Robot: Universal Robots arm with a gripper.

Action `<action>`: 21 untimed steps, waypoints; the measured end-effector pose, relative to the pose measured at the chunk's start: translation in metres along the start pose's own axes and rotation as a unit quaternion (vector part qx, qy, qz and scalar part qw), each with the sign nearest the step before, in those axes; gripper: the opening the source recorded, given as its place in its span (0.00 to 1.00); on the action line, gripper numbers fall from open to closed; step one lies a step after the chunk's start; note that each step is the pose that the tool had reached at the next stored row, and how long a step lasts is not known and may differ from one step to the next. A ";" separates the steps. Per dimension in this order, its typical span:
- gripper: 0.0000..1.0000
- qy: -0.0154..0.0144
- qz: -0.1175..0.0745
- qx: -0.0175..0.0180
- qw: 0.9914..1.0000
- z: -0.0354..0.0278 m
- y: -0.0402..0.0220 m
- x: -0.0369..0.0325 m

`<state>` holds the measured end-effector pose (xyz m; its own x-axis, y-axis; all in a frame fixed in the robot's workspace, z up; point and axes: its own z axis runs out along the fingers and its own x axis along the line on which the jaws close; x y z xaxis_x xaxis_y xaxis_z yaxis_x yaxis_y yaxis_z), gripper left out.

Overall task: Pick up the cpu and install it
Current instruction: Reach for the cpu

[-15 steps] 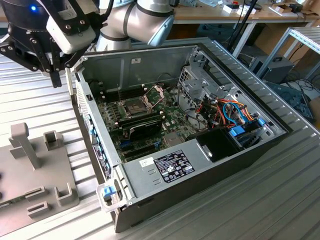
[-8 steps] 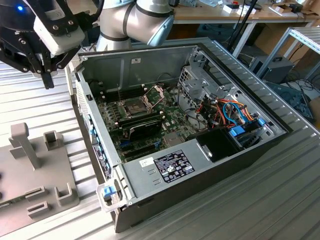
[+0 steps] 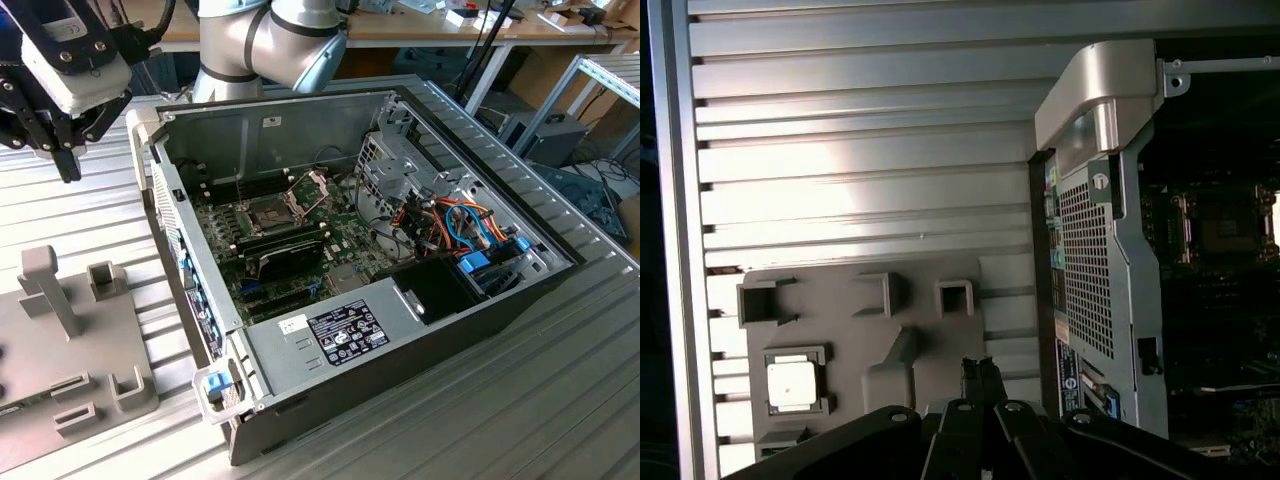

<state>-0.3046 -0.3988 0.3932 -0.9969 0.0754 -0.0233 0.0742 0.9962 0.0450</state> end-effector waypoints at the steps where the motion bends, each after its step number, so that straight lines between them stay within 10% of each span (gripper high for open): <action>1: 0.11 0.000 0.000 0.000 1.000 0.0000 -0.0004 0.0054; 21: 0.11 0.000 0.000 0.000 1.000 0.0003 -0.0029 0.0387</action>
<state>-0.3434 -0.3988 0.3918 -0.9969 0.0753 -0.0233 0.0742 0.9962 0.0451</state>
